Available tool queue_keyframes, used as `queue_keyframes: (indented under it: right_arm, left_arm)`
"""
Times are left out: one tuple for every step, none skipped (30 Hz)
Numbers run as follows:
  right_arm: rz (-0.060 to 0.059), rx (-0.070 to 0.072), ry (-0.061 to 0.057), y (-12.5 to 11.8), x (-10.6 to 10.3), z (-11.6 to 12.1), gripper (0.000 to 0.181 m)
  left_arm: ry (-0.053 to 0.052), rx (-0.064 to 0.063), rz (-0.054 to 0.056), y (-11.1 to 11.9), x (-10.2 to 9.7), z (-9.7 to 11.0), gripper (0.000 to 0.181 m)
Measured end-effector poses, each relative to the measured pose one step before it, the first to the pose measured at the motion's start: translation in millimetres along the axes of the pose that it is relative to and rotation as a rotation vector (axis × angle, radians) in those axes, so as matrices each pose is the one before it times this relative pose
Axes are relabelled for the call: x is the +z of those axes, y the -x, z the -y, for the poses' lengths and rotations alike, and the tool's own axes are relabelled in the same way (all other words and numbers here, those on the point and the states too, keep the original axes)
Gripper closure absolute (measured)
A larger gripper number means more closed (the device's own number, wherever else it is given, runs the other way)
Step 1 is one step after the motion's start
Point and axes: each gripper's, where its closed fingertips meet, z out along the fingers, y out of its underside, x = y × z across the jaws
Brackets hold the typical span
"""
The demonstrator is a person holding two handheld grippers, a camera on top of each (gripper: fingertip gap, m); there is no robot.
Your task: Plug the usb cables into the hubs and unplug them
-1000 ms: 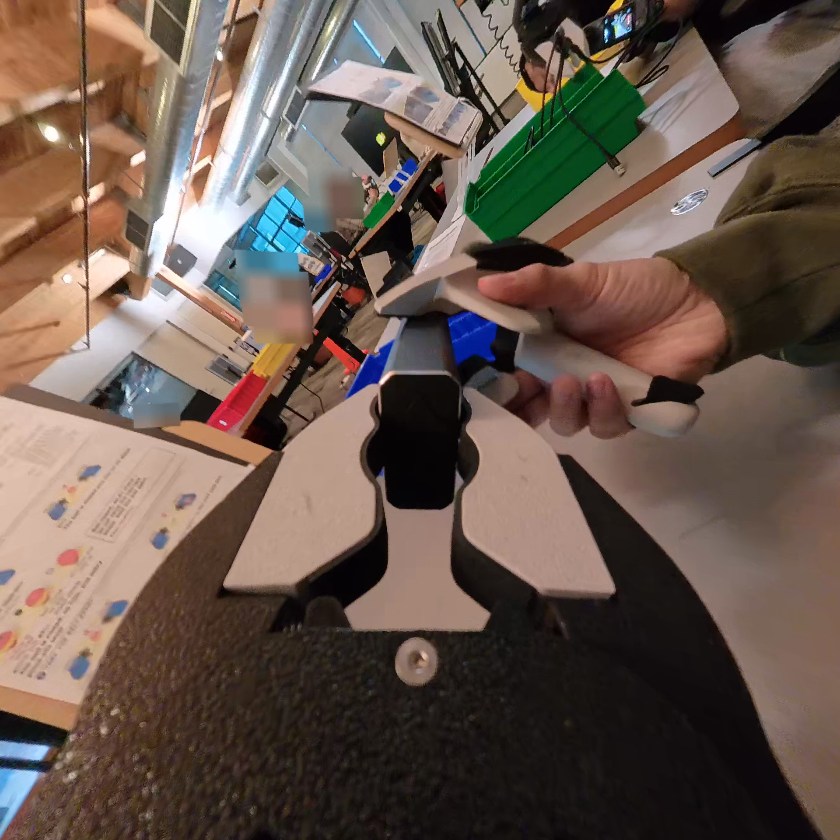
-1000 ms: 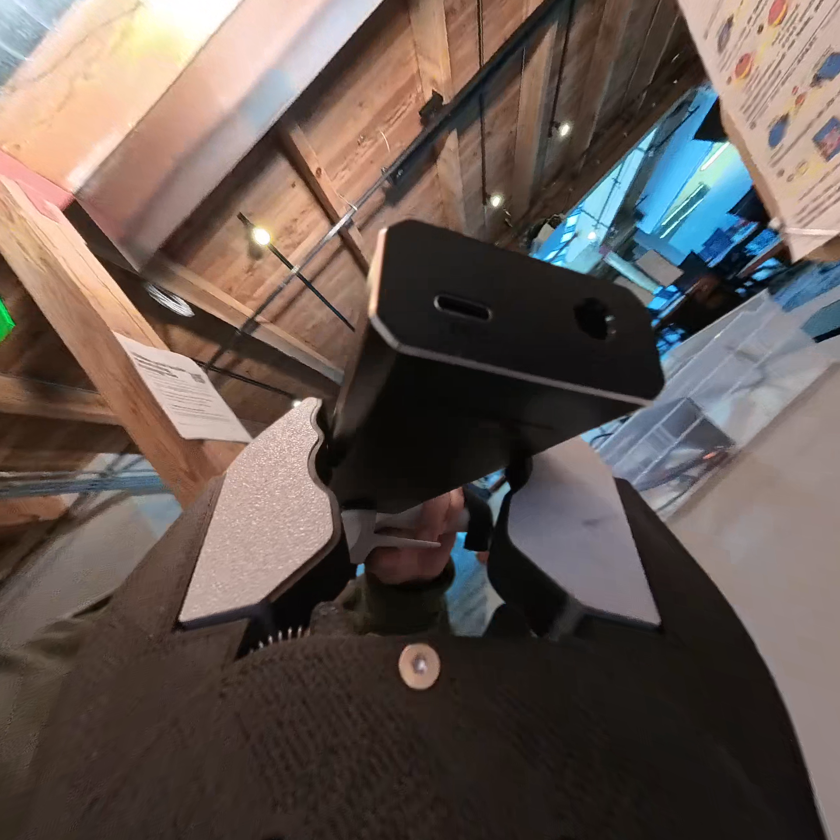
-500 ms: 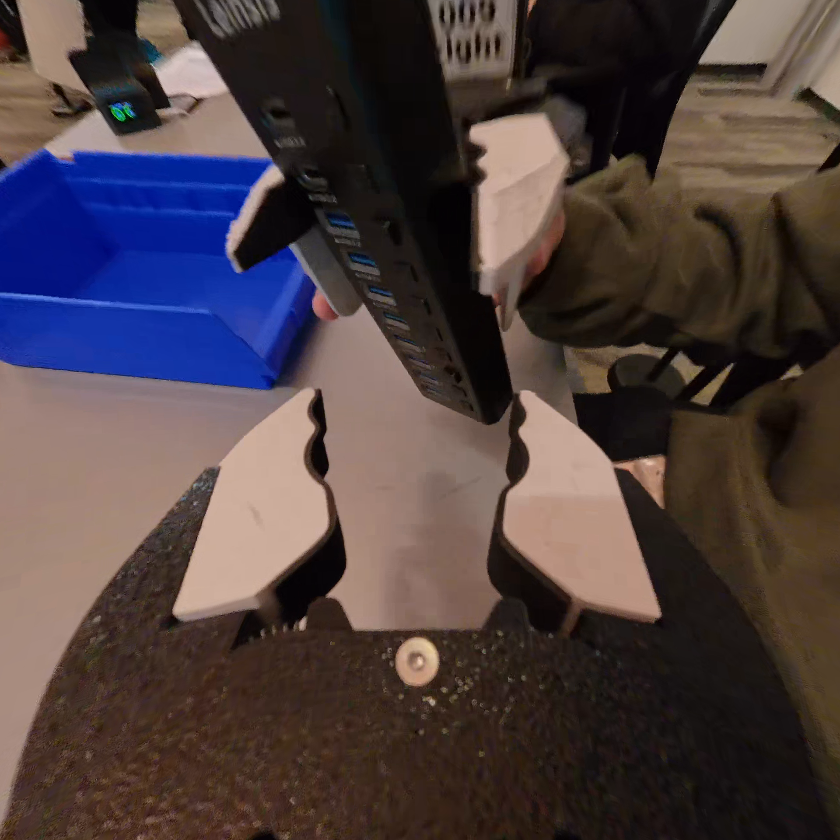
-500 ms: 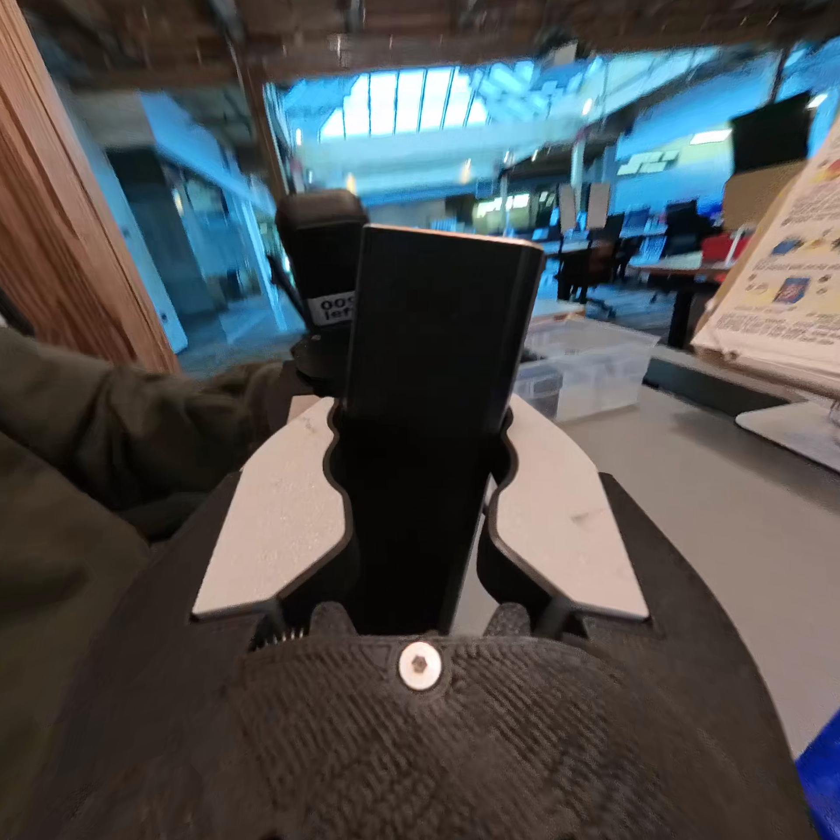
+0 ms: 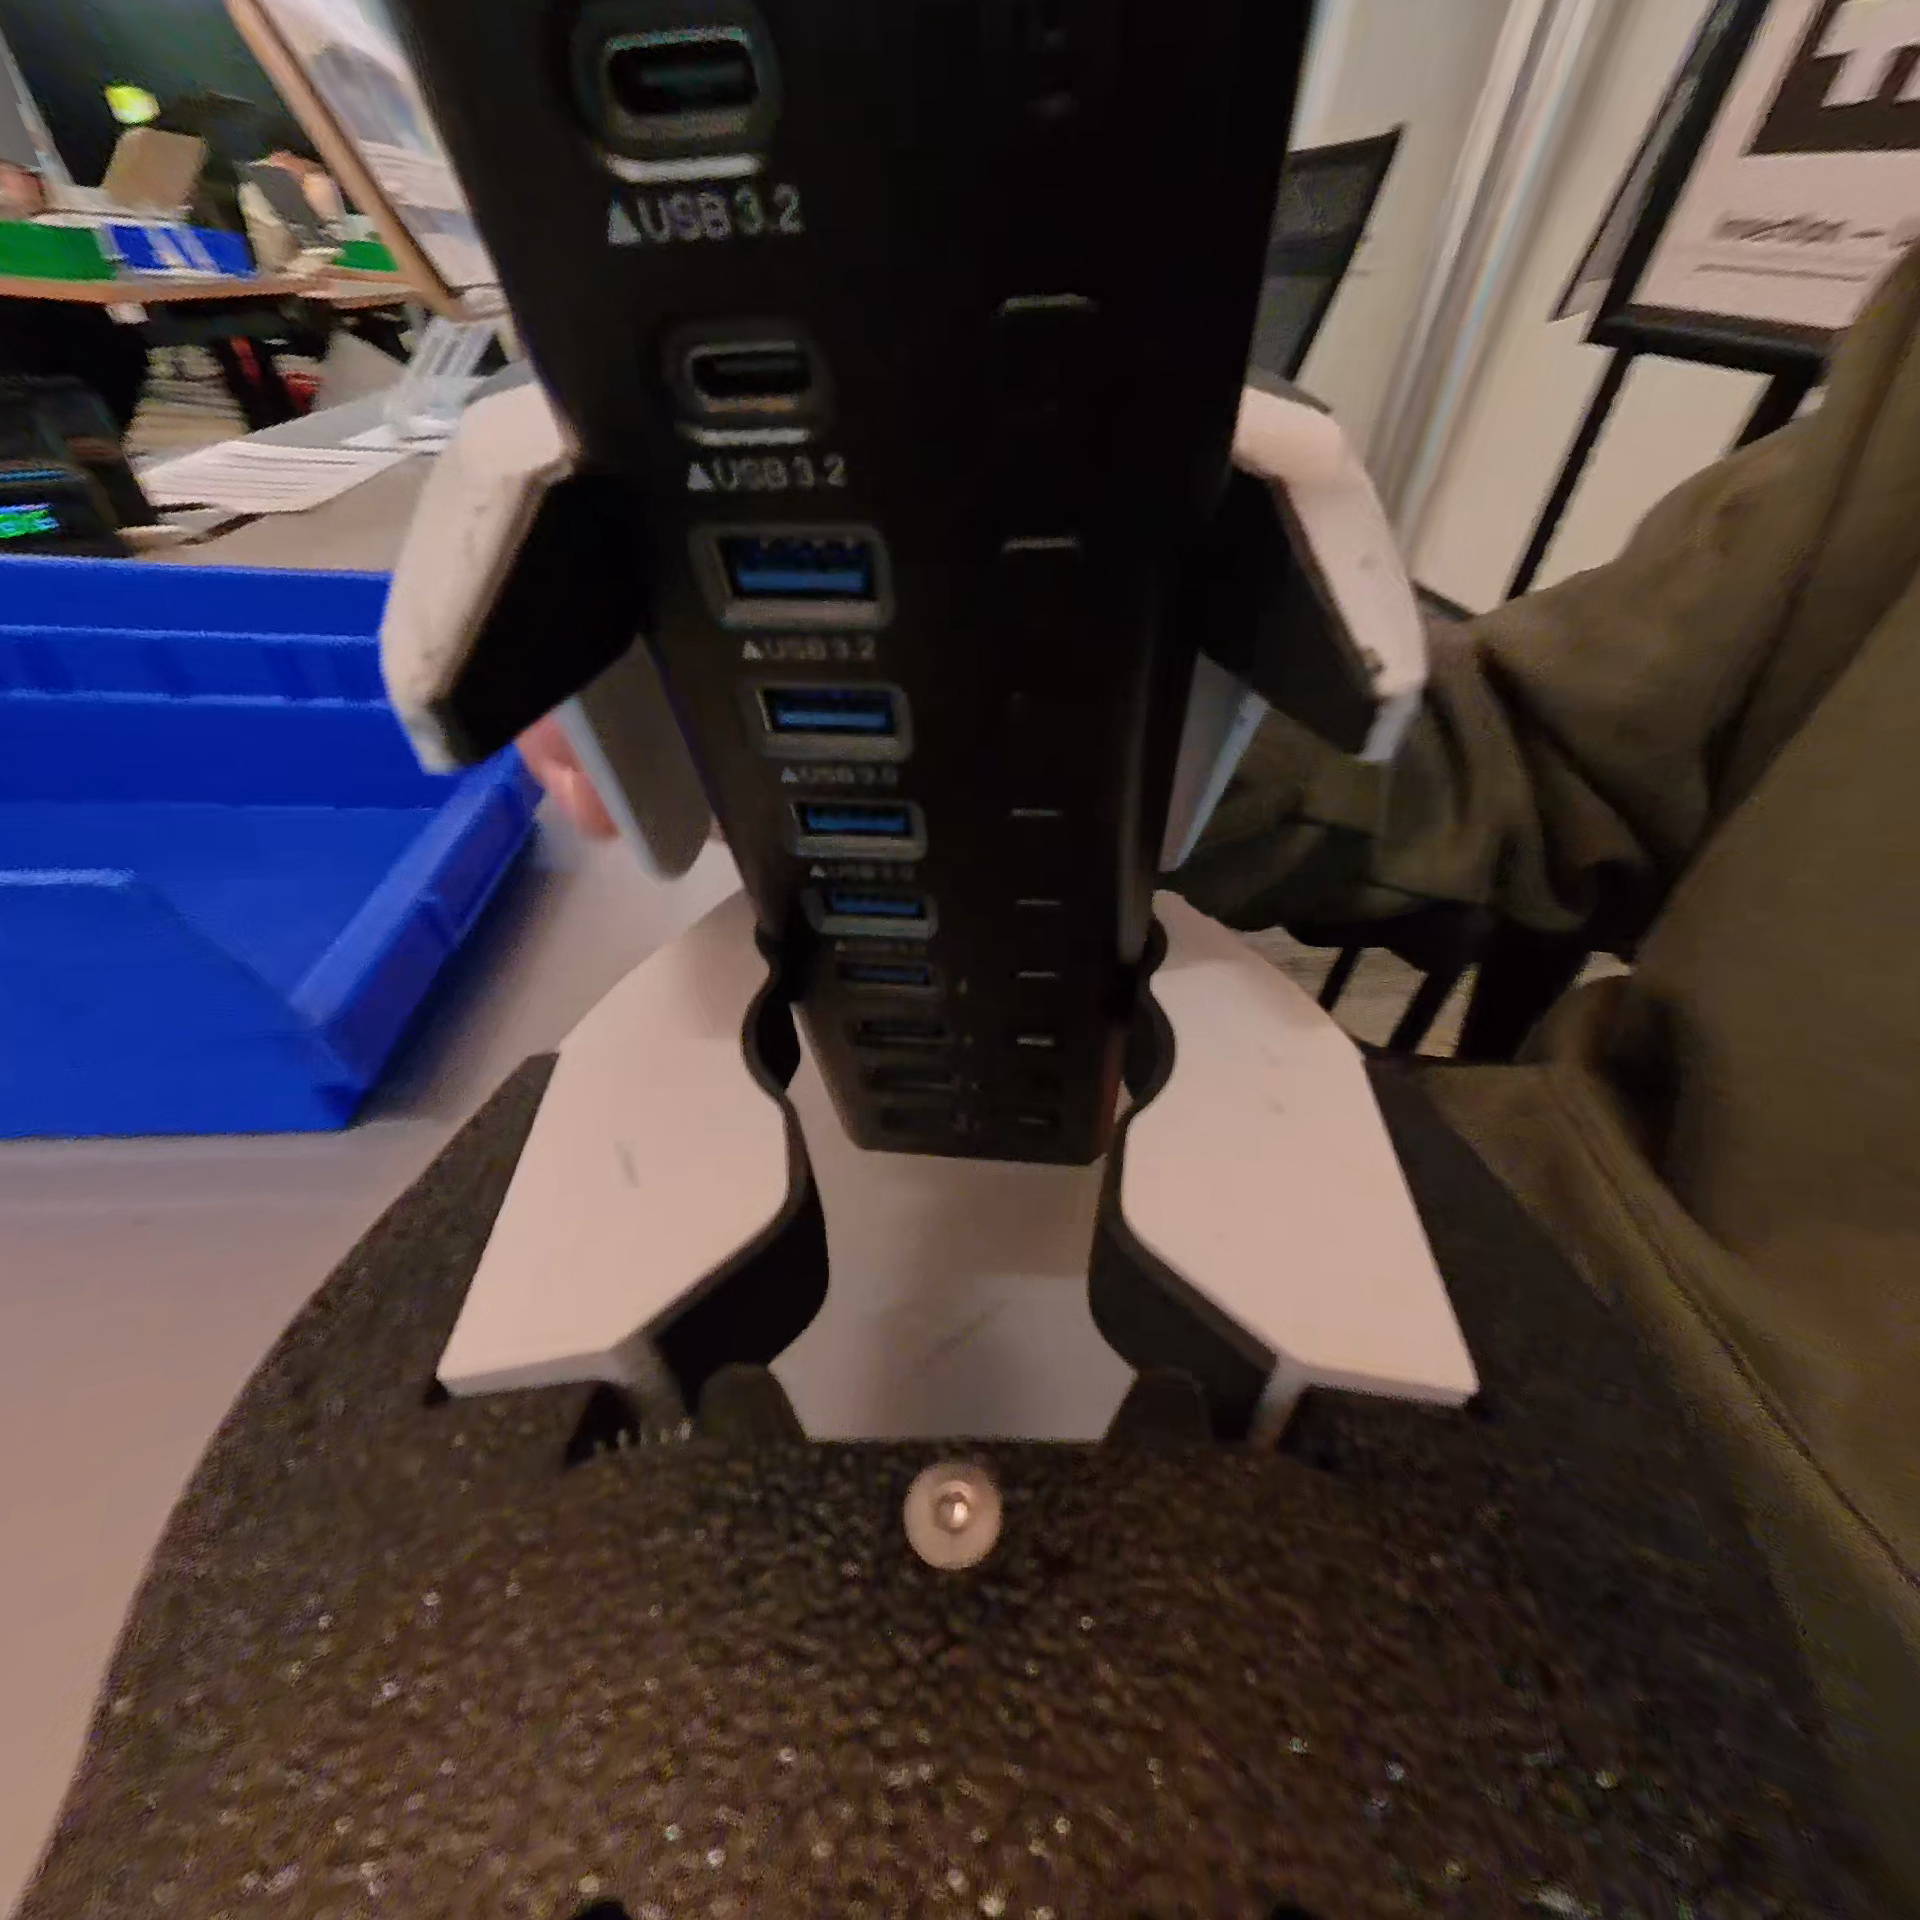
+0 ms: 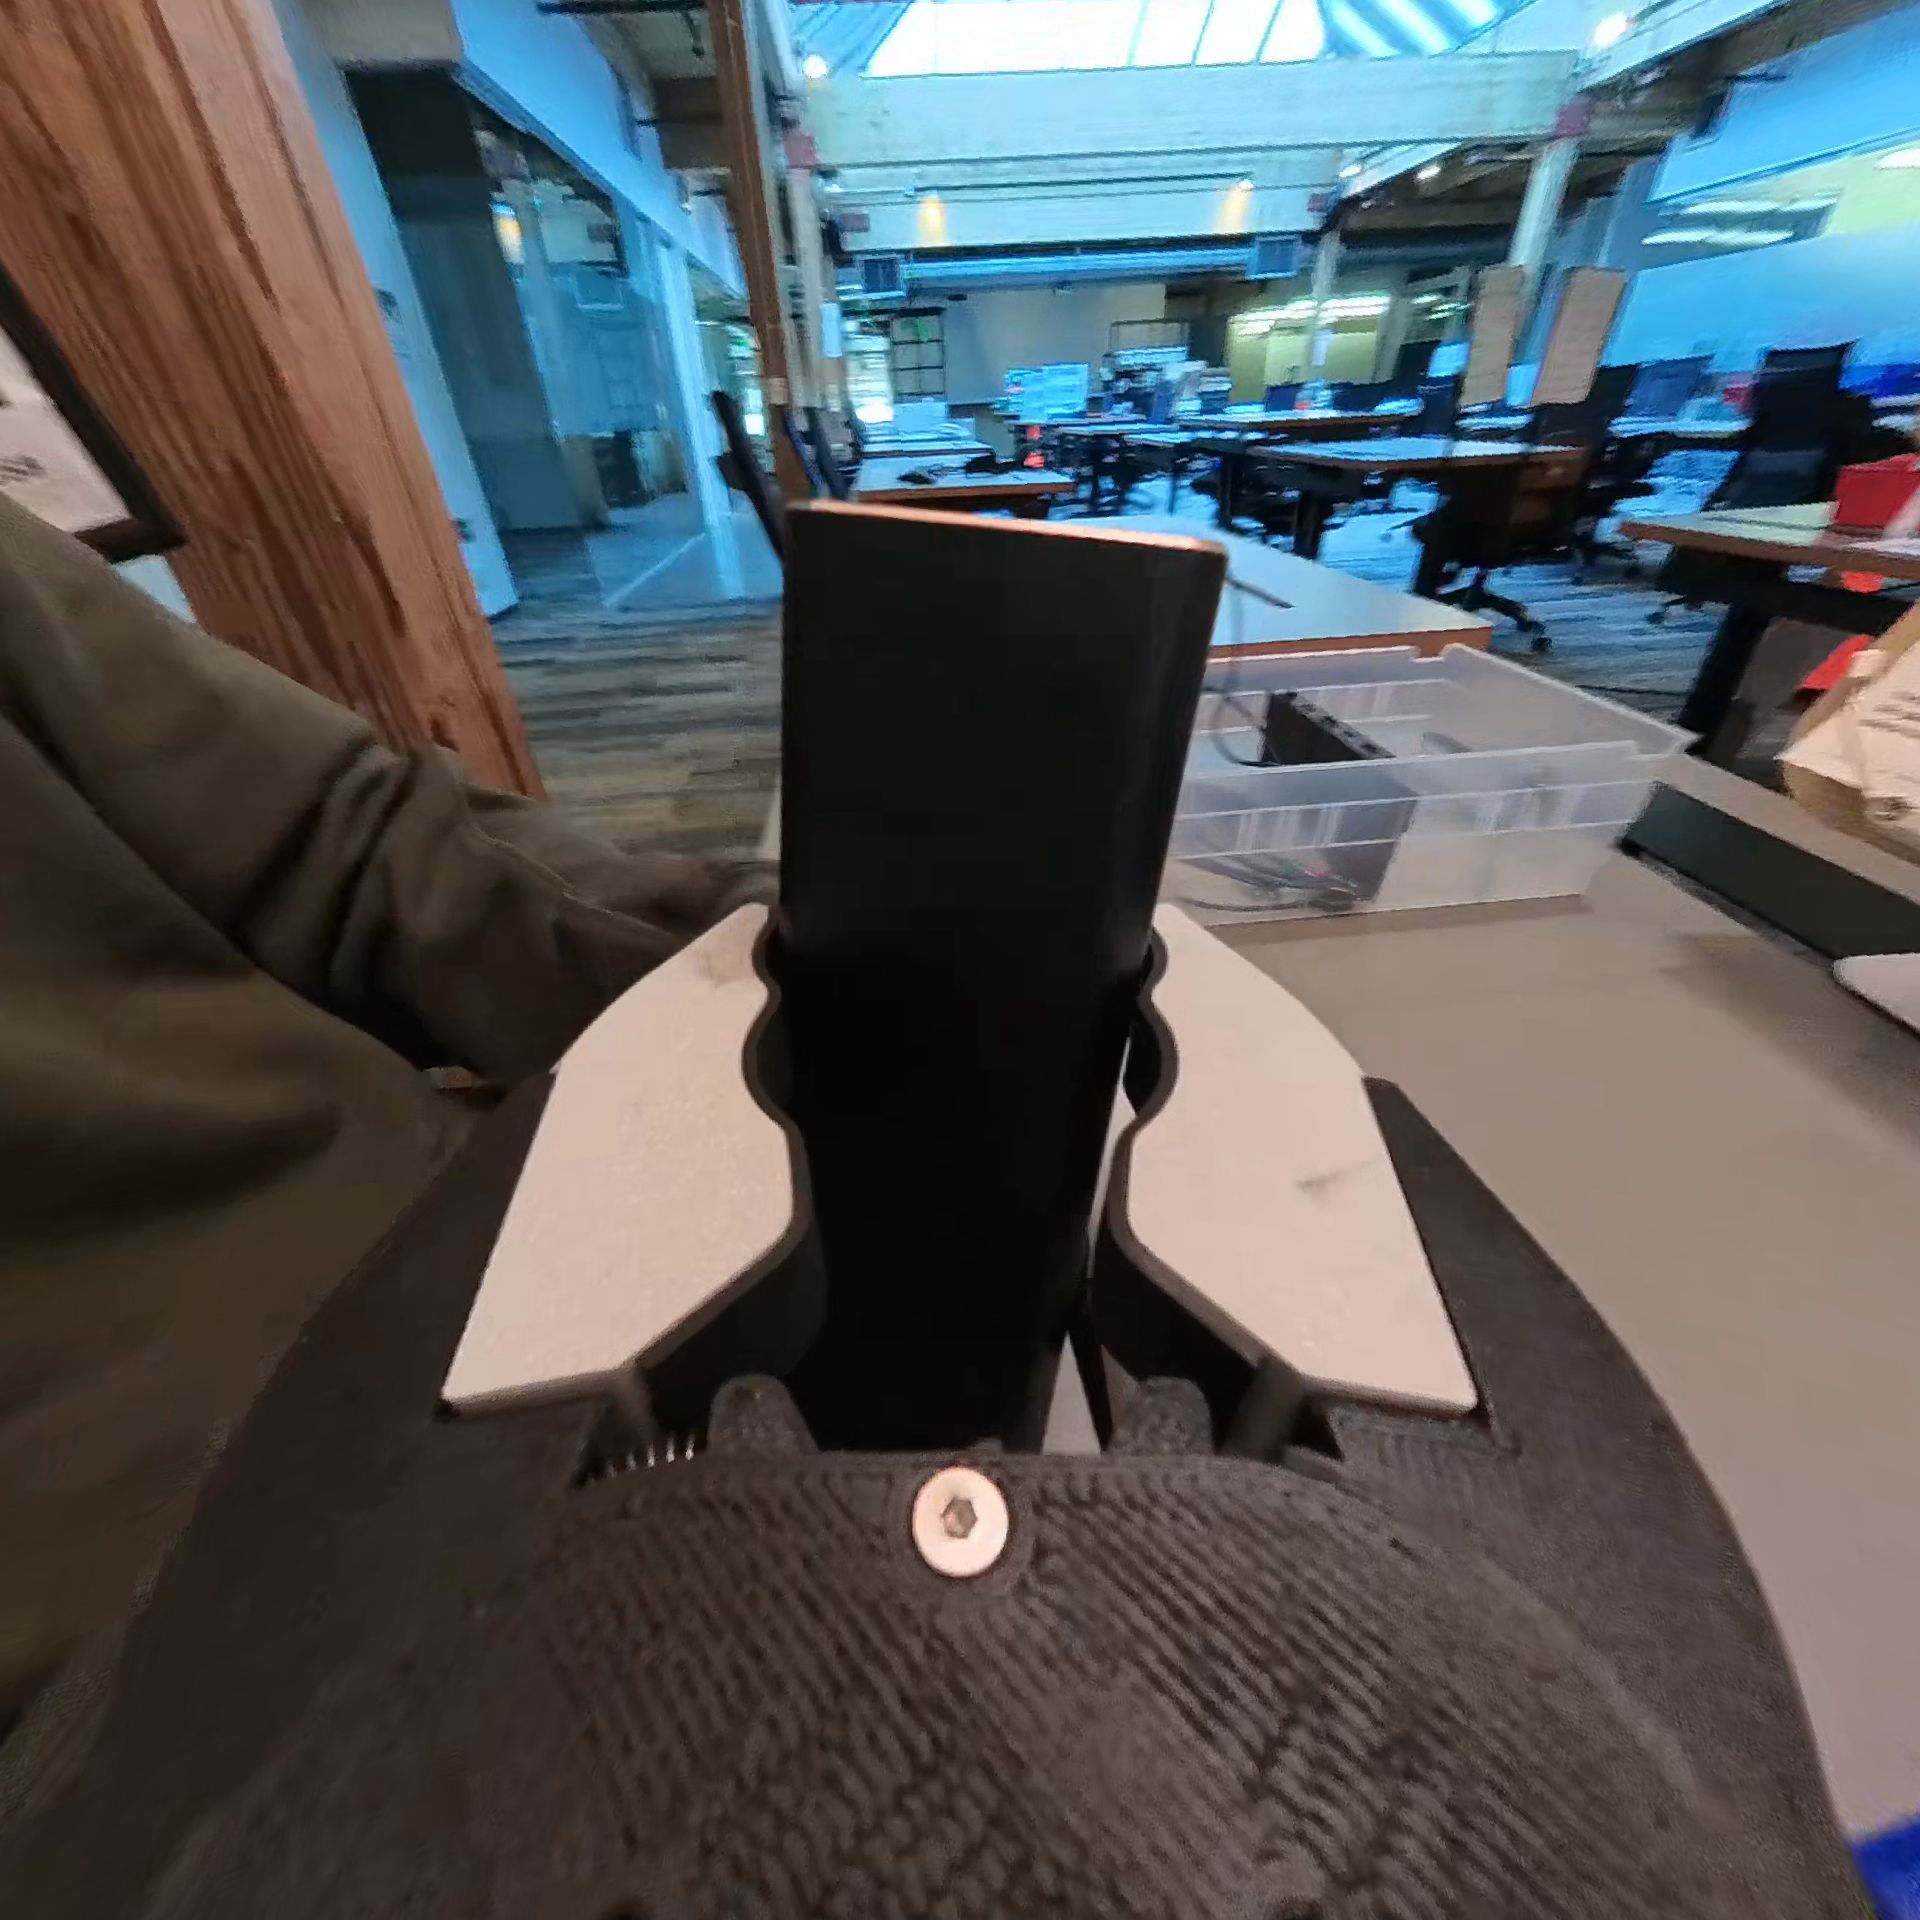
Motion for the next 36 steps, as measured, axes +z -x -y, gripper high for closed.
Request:
queue_keyframes:
  right_arm:
    - [-0.053, -0.019, -0.0092, -6.79, -1.62, 0.98, 0.12]
    - [-0.0473, -0.0171, -0.0116, -5.88, -1.09, 1.52, 0.12]
    - [-0.0198, -0.0072, -0.0131, -2.21, -0.69, 2.22, 0.12]
    - [-0.0117, 0.0042, -0.0139, -1.33, -0.66, 3.33, 0.116]
    - [-0.0277, 0.0052, -0.006, -3.97, -1.24, 2.92, 0.112]
    - [-0.0092, -0.008, 0.0086, -1.61, -1.89, 0.64, 0.115]
    - [0.0172, -0.0153, 0.0264, 1.89, -1.77, -3.12, 0.115]
    - [0.016, -0.0132, 0.0496, 1.19, -1.02, -8.36, 0.115]
    - [0.0186, -0.0179, 0.0719, 1.14, 0.1, -13.59, 0.116]
    - [0.0008, -0.025, 0.0578, -0.9, 1.74, -12.33, 0.118]
    - [-0.0028, -0.0199, 0.004, -0.1, 2.46, -3.96, 0.117]
    - [0.0239, -0.0028, -0.03, 3.97, 2.08, 2.9, 0.124]
    - [0.0061, 0.0039, -0.0244, 1.62, 2.71, 3.2, 0.125]
    - [-0.0075, -0.0029, -0.0179, 0.03, 2.41, 2.69, 0.124]
    - [-0.0087, 0.0005, -0.0192, -0.26, 1.58, 2.81, 0.124]
    - [-0.0017, 0.0069, -0.0131, 0.1, 0.95, 2.01, 0.124]
    - [-0.0036, 0.0065, -0.0099, -0.23, 0.85, 0.78, 0.124]
    - [-0.0103, -0.0061, -0.0055, -0.93, 1.11, -0.77, 0.123]
    - [-0.0089, -0.0082, 0.0074, -0.64, 2.14, -3.2, 0.12]
    - [0.0071, 0.0042, 0.016, 1.39, 2.85, -3.98, 0.12]
    - [0.0049, 0.0059, 0.0008, 0.59, 1.76, -1.4, 0.12]
    - [0.0012, -0.0073, -0.0024, -0.03, 0.14, -0.57, 0.12]
    - [0.0025, -0.0005, 0.0001, 0.25, -0.38, 0.65, 0.12]
    - [0.0026, -0.0021, 0.0044, 0.07, -0.56, 1.11, 0.12]
    - [0.0066, 0.0031, -0.0007, 0.21, -0.95, 1.63, 0.12]
    - [0.0087, 0.0094, -0.0009, 0.09, -1.39, 1.26, 0.12]
    - [0.0012, 0.0075, -0.0024, -0.77, -1.7, 0.94, 0.12]
    - [-0.0086, -0.0029, 0.0034, -1.77, -2.11, -0.03, 0.12]
    - [-0.021, -0.0136, 0.0201, -3.74, -2.65, -1.78, 0.121]
    - [-0.0356, -0.0186, 0.0276, -5.79, -3.3, -2.81, 0.12]
    - [-0.0246, -0.007, 0.0336, -5.07, -3.26, -4.05, 0.12]
    - [-0.0182, 0.0059, 0.0149, -4.67, -2.78, -2.65, 0.12]
    - [-0.0042, 0.0077, 0.0039, -2.91, -1.76, -2.55, 0.12]
    - [0.0031, 0.0081, -0.0017, -1.71, 0.0, -2.44, 0.12]
    - [0.0053, 0.0132, 0.0031, -0.71, 1.66, -3.05, 0.12]
    - [0.0153, 0.0077, 0.006, 1.53, 3.12, -3.26, 0.12]
  left_arm:
    - [0.0122, -0.001, 0.0538, 7.19, -2.91, -0.58, 0.121]
    - [0.0178, 0.0056, 0.0596, 8.27, -3.32, -0.7, 0.121]
    - [0.026, 0.0149, 0.0474, 6.49, -3.14, -1.27, 0.121]
    - [0.0316, 0.0248, 0.0473, 6.02, -3.06, -1.98, 0.121]
    - [0.0325, 0.0228, 0.0336, 4.09, -2.88, -2.13, 0.122]
    - [0.034, 0.015, 0.006, 0.81, -2.98, -2.58, 0.122]
    - [0.0229, 0.015, 0.0083, 0.96, -2.87, -1.66, 0.122]
    - [0.0168, 0.0076, 0.0047, 0.72, -2.91, -0.88, 0.122]
    - [0.0129, -0.0018, -0.0035, 0.24, -2.8, -0.15, 0.122]
    - [0.005, -0.0054, -0.0082, -0.22, -2.31, 0.91, 0.122]
    - [0.0004, -0.0042, -0.0116, -0.85, -1.49, 1.38, 0.122]
    - [0.0046, 0.0009, -0.0059, -0.51, -0.41, 0.64, 0.122]
    - [0.0016, 0.0006, -0.0073, -0.68, -0.14, 0.62, 0.122]
    - [-0.0059, -0.0004, -0.0064, -0.48, -0.6, 1.33, 0.122]
    - [-0.014, -0.0014, 0.0006, 0.62, -1.2, 2.16, 0.121]
    - [-0.0104, -0.006, -0.0042, -0.22, -1.06, 1.64, 0.121]
    - [-0.0014, -0.006, -0.0027, -0.19, -0.69, 0.74, 0.121]
    - [0.0076, -0.0025, 0.0049, 0.64, -0.15, -0.23, 0.121]
    - [0.0152, 0.002, 0.0004, -0.1, 0.59, -1.06, 0.121]
    - [0.0232, 0.0106, -0.0023, -0.56, 1.05, -2.17, 0.123]
    - [0.0264, 0.0231, 0.0068, 0.38, 1.21, -3.11, 0.123]
    - [0.0156, 0.0159, 0.0084, 0.63, 0.84, -1.7, 0.123]
    - [-0.0014, 0.0054, 0.002, 0.04, -0.23, 0.65, 0.121]
    - [-0.0075, 0.004, 0.002, -0.04, -0.17, 1.4, 0.121]
    - [-0.0154, 0.0077, 0.0024, -0.14, -0.04, 2.3, 0.121]
    - [-0.0195, 0.0014, -0.0019, -0.39, 0.35, 2.49, 0.121]
    - [-0.0184, -0.015, -0.0065, -0.43, 0.47, 1.71, 0.121]
    - [-0.0136, -0.024, -0.0006, 0.93, -0.34, 1.04, 0.122]
    - [-0.0058, -0.0122, 0.014, 2.93, -2.19, 0.44, 0.12]
    - [0.0003, -0.0021, 0.0291, 5.02, -4.86, -0.17, 0.115]
    - [0.0047, -0.0091, 0.0222, 4.73, -7.11, 0.51, 0.111]
    - [0.0137, -0.0119, 0.0261, 4.67, -7.68, 0.86, 0.108]
    - [-0.0059, -0.0006, 0.0221, 3.18, -7.28, 5.05, 0.106]
    - [-0.0259, 0.015, 0.0096, 0.15, -6.25, 8.86, 0.106]
    - [-0.0288, 0.0177, 0.008, -0.91, -4.06, 9.98, 0.107]
    - [-0.0164, 0.0124, 0.0048, -1.54, -0.78, 8.34, 0.107]
